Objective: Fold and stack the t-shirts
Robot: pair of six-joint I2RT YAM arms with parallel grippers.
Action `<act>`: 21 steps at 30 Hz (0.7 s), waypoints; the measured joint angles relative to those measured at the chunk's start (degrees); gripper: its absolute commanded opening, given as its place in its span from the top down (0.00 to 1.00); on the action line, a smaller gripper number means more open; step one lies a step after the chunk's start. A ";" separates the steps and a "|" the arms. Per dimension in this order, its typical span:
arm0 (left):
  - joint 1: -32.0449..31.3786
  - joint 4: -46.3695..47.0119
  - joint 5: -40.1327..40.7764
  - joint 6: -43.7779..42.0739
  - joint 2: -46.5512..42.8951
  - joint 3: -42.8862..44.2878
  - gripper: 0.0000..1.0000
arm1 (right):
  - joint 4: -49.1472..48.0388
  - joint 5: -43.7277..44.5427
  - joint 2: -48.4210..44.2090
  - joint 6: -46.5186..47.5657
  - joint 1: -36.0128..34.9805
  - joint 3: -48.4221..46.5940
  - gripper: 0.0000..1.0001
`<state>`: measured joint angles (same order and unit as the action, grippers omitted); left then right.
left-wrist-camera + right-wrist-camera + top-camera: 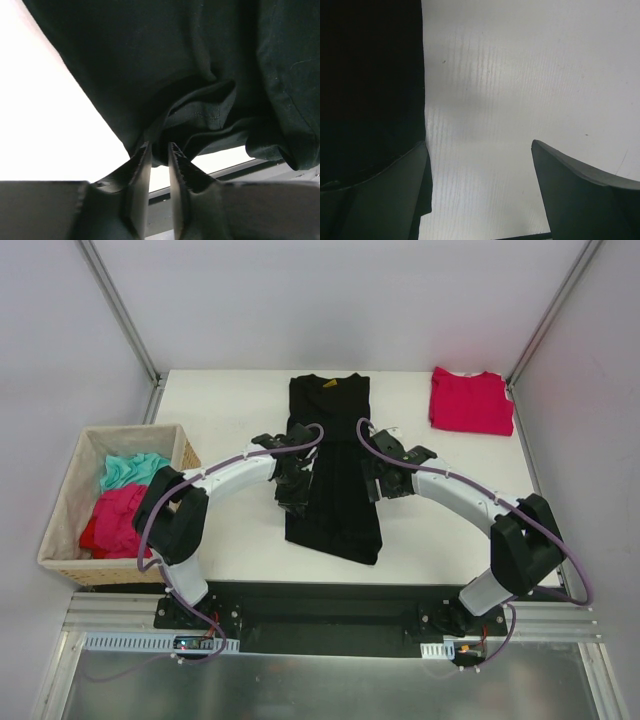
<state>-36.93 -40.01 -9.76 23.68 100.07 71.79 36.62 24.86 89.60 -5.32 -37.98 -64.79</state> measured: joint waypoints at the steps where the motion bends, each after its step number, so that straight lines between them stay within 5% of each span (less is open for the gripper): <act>1: -0.22 0.00 0.00 0.09 0.00 -0.04 0.84 | 0.00 -0.07 0.04 0.00 0.00 0.00 0.11; 5: -0.50 0.00 0.00 0.57 0.00 -0.39 1.00 | 0.00 -0.17 0.09 0.00 0.00 0.00 0.11; 21: -6.67 0.20 0.42 1.95 -6.93 -5.92 1.00 | 0.11 -0.17 0.09 0.00 -1.05 0.00 0.13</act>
<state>-43.59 -39.81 -9.34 25.63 93.14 65.87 36.73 24.69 89.69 -5.32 -39.03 -64.79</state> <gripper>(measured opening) 0.008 0.874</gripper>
